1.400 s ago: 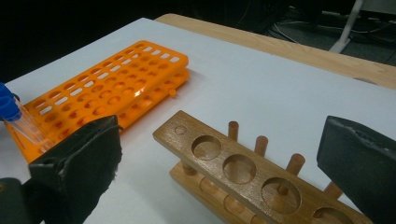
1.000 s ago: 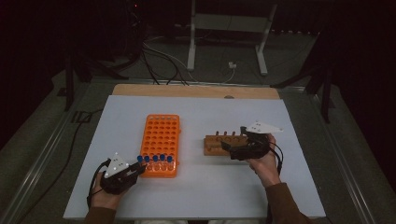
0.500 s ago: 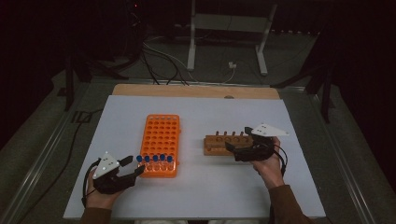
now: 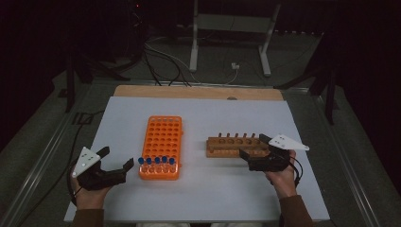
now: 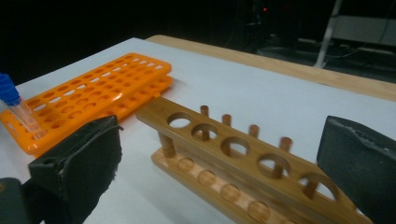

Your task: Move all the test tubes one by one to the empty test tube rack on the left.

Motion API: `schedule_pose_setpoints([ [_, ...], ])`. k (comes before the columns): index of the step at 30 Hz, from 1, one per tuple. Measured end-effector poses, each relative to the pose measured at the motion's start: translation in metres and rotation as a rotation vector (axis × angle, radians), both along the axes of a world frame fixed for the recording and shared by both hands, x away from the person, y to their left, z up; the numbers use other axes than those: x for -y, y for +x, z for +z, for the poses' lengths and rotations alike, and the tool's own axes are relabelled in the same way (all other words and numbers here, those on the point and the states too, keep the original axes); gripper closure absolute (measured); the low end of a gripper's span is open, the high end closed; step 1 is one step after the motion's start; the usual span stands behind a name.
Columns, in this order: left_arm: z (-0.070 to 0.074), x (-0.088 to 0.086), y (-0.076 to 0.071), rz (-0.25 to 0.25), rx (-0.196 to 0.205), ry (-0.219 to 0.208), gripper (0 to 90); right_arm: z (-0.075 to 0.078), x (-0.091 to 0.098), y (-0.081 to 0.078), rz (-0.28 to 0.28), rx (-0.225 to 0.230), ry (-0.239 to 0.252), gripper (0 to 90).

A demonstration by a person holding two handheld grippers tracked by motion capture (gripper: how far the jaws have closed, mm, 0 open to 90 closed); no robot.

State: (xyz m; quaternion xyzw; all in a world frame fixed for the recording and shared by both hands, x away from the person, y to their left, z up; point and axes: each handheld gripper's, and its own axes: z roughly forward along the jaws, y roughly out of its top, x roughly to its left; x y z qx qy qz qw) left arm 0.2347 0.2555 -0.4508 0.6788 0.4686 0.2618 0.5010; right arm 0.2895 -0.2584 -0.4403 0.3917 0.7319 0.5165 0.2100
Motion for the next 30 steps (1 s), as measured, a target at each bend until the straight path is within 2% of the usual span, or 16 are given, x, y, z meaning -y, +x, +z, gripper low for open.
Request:
schedule_pose_setpoints([
  [11,-0.003,-0.005,0.000,0.026,0.031,-0.003,0.6,-0.011,0.028,-0.020,-0.052,0.055,0.047,0.0],
  [19,-0.008,-0.005,-0.003,0.050,0.046,-0.007,0.6,-0.015,0.042,-0.031,-0.095,0.078,0.082,0.0],
  [22,-0.006,-0.005,-0.003,0.055,0.060,-0.009,0.7,-0.016,0.045,-0.035,-0.104,0.086,0.084,0.0],
  [30,-0.008,-0.009,-0.003,0.075,0.047,-0.004,0.6,-0.020,0.046,-0.036,-0.112,0.084,0.074,0.0],
])
